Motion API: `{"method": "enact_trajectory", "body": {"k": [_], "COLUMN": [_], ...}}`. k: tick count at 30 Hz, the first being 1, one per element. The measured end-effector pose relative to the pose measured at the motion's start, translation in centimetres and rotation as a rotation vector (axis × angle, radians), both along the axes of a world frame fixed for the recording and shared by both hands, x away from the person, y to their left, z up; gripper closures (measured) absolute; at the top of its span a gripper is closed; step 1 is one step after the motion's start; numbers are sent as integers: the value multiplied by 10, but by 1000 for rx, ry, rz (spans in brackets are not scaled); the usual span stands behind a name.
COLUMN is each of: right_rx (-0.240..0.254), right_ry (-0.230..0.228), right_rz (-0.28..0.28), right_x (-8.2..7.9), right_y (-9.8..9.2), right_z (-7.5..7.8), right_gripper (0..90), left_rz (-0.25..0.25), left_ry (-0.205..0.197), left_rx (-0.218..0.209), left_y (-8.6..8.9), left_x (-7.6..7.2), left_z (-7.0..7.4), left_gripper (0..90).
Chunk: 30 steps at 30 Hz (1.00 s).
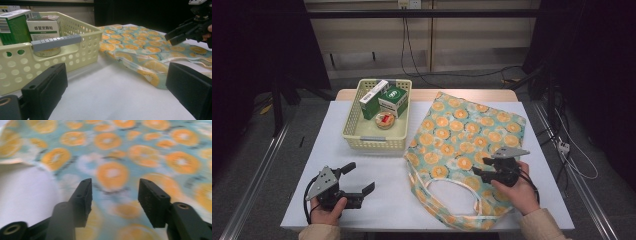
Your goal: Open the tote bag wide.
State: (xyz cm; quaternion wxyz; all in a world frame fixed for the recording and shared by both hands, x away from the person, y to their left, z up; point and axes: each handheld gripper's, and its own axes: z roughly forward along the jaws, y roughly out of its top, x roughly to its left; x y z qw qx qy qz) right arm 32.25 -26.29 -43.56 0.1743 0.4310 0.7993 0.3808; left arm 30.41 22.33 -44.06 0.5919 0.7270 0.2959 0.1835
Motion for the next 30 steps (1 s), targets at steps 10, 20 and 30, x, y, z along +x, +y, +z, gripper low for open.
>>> {"method": "enact_trajectory", "body": {"k": [10,20,30], "right_rx": [-46,-70,-19], "right_ry": [53,50,54], "right_rz": [188,188,114], "right_x": [-6,4,33], "right_y": [52,67,64], "right_z": [-14,-19,-22], "right_gripper": [589,900,900], "left_rz": [0,2,1], "left_ry": [1,4,0], "left_rx": [1,0,-2], "left_y": [1,1,3], "left_x": [-1,-1,-1], "left_z": [0,0,0], "left_gripper": [38,38,38]}}
